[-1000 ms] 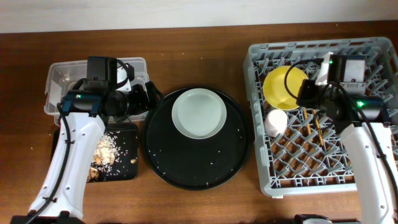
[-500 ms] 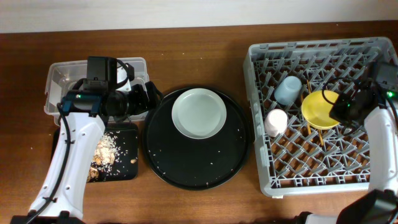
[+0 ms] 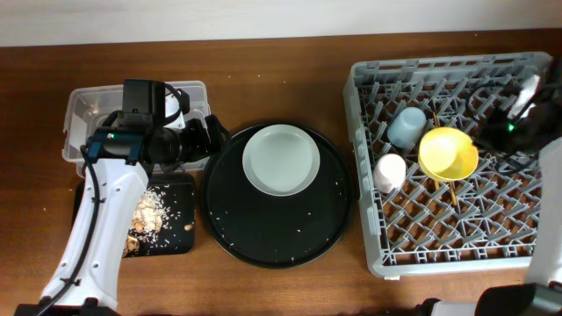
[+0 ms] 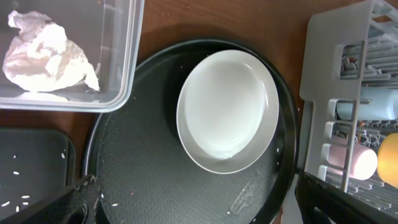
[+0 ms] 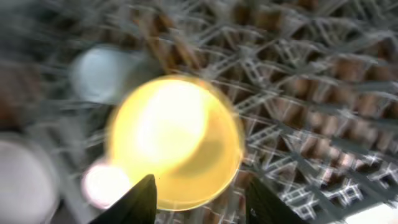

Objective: Sort waste into correct bins and load items into the dishwasher rack
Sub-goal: 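Carry the yellow bowl into the rack and set it tilted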

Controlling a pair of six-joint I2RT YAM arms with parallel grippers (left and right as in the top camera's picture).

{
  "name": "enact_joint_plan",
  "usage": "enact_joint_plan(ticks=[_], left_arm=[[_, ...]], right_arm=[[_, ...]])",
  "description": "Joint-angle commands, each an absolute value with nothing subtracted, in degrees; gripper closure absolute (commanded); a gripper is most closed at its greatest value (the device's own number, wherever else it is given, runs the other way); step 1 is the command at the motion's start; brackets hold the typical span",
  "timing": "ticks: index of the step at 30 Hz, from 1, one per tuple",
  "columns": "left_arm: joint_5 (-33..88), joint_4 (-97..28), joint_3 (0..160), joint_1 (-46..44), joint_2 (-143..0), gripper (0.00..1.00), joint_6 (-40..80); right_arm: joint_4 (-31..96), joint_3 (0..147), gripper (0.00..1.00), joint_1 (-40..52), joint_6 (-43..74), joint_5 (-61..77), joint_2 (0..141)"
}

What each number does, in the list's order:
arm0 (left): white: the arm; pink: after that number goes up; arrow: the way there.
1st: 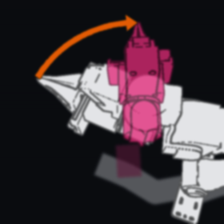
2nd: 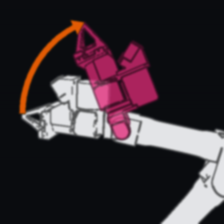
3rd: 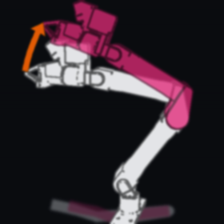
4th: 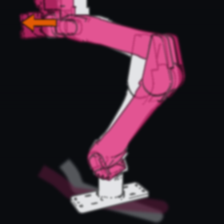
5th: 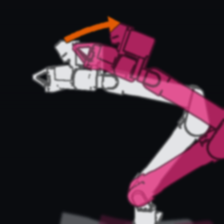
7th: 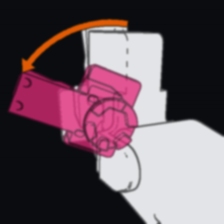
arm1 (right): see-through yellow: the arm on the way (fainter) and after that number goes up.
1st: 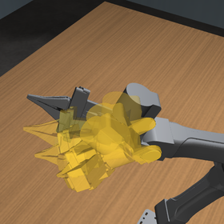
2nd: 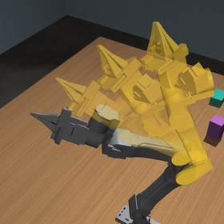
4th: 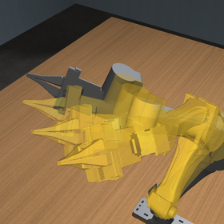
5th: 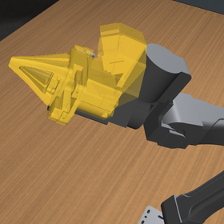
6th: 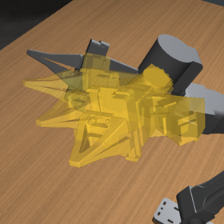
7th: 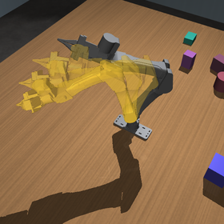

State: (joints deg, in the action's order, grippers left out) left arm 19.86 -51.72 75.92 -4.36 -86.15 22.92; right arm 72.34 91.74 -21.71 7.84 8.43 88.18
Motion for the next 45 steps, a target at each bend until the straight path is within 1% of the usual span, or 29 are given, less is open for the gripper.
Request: enact_joint_plan(ticks=[1, 3, 5, 7, 8, 11, 14, 16, 18, 22, 28, 29, 30, 31, 32, 37, 38, 40, 42, 45], left_arm=[[19.66, -51.72, 76.01, -4.34, -86.02, 0.01, 22.20], [19.66, -51.72, 76.01, -4.34, -86.02, 0.01, 22.20], [19.66, -51.72, 76.01, -4.34, -86.02, 0.00, 22.20], [19.66, -51.72, 76.01, -4.34, -86.02, 0.01, 22.20], [19.66, -51.72, 76.01, -4.34, -86.02, 0.01, 22.20], [19.66, -51.72, 76.01, -4.34, -86.02, 0.01, 22.20], [19.66, -51.72, 76.01, -4.34, -86.02, 0.01, 22.20], [19.66, -51.72, 76.01, -4.34, -86.02, 0.01, 22.20], [19.66, -51.72, 76.01, -4.34, -86.02, 0.01, 22.20], [19.66, -51.72, 76.01, -4.32, -86.02, 0.01, 22.20], [19.66, -51.72, 76.01, -4.34, -86.02, 0.01, 22.20], [19.66, -51.72, 76.01, -4.34, -86.02, 0.01, 22.20], [19.66, -51.72, 76.01, -4.34, -86.02, 0.01, 22.20], [19.66, -51.72, 76.01, -4.34, -86.02, 0.01, 22.20], [19.66, -51.72, 76.01, -4.34, -86.02, 0.01, 22.20], [19.66, -51.72, 76.01, -4.32, -86.02, 0.01, 22.20], [19.66, -51.72, 76.01, -4.32, -86.02, 0.01, 22.20], [19.66, -51.72, 76.01, -4.34, -86.02, 0.01, 22.20], [19.66, -51.72, 76.01, -4.34, -86.02, 0.01, 22.20], [19.66, -51.72, 76.01, -4.34, -86.02, 0.01, 22.20]], right_arm=[[74.83, 93.38, 0.56, -19.62, 2.74, 18.15, 87.92], [74.54, 91.68, 0.60, -17.30, 2.74, 17.37, 88.01], [72.84, 89.67, 0.60, -14.20, 2.76, 16.03, 88.49], [71.77, 87.88, 0.60, -11.90, 2.79, 9.23, 88.66], [70.83, 86.52, 0.60, -10.83, 2.85, 7.99, 88.66], [67.90, 83.72, 0.61, -9.63, 3.01, 8.32, 88.68], [64.31, 80.66, 0.70, -8.99, 3.01, 8.32, 88.88], [62.06, 79.07, 0.72, -8.99, 3.01, 8.32, 89.30], [61.93, 78.91, 0.73, -8.93, 3.03, 8.34, 90.43], [61.58, 78.91, 0.73, -7.44, 3.01, 8.34, 94.54], [61.93, 78.91, 0.75, -6.76, 3.01, 8.08, 95.42], [62.22, 78.89, 0.79, -6.76, 3.01, 8.08, 95.42], [62.37, 78.89, 0.86, -6.76, 3.01, 8.08, 95.42], [62.37, 78.91, 0.89, -6.76, 3.01, 8.01, 95.42], [62.41, 78.89, 0.95, -6.76, 3.03, 7.35, 95.42], [63.88, 79.79, 0.96, -6.85, 3.03, 7.01, 95.00], [64.31, 80.60, 0.96, -6.87, 3.03, 8.47, 94.50], [64.73, 82.76, 0.96, -7.29, 2.28, 15.99, 92.92], [64.55, 84.49, 0.96, -9.47, -0.58, 29.02, 89.89], [65.45, 84.51, 0.96, -14.04, -5.41, 41.01, 87.74]])
